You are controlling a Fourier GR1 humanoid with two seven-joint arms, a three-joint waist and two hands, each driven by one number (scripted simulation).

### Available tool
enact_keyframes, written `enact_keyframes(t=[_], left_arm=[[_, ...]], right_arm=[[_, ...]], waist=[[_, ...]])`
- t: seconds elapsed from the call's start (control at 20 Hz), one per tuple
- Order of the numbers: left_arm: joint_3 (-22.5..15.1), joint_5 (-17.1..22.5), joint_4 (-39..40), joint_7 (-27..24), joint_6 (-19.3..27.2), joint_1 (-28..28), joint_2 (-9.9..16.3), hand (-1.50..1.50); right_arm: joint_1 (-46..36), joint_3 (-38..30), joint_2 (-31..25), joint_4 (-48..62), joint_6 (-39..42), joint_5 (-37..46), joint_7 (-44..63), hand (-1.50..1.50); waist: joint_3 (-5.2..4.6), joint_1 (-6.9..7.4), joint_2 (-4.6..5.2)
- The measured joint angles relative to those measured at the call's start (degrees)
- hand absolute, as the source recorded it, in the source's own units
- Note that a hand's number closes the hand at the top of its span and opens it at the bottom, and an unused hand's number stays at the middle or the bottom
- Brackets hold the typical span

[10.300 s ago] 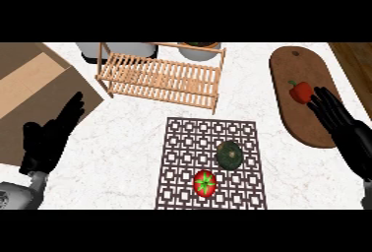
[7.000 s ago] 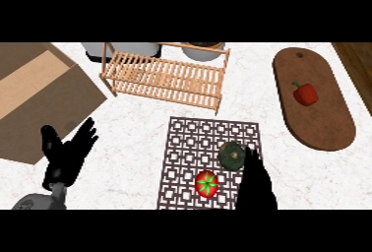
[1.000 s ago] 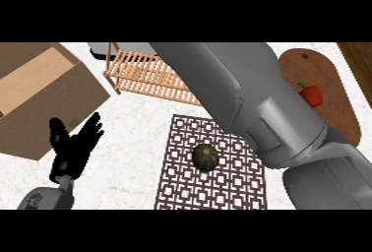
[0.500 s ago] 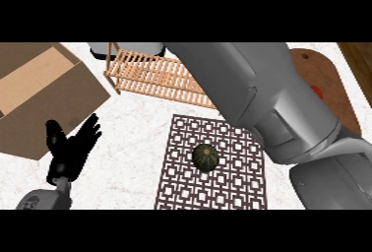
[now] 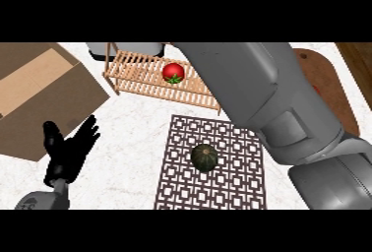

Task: Pick the tomato from the placemat and place it in the tiered shelf

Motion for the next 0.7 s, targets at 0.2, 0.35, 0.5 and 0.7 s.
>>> enact_keyframes(t=[0.2,0.35,0.5,0.7], left_arm=[[0.2,0.0,-0.4,-0.2,-0.5,1.0,0.2,0.0],[0.5,0.1,-0.5,-0.7,-0.9,2.4,0.1,0.0],[1.1,0.2,-0.8,-0.1,-0.6,2.4,0.3,0.0],[1.5,0.0,-0.8,-0.6,-0.2,3.1,0.0,0.0]], right_arm=[[1.2,-1.9,-0.4,-2.2,-5.4,0.3,-0.7,-1.5],[1.0,-1.9,-1.8,-2.5,-7.9,2.8,1.2,-1.5],[1.5,-1.8,-4.1,-2.8,-9.2,5.7,4.4,-1.5],[3.5,-2.8,-8.3,-6.2,-10.3,7.8,7.3,-1.5]], waist=[[0.01,-0.45,-0.2],[-0.02,-0.88,-0.4],[0.0,-1.74,-0.72],[0.05,-2.83,-1.07]])
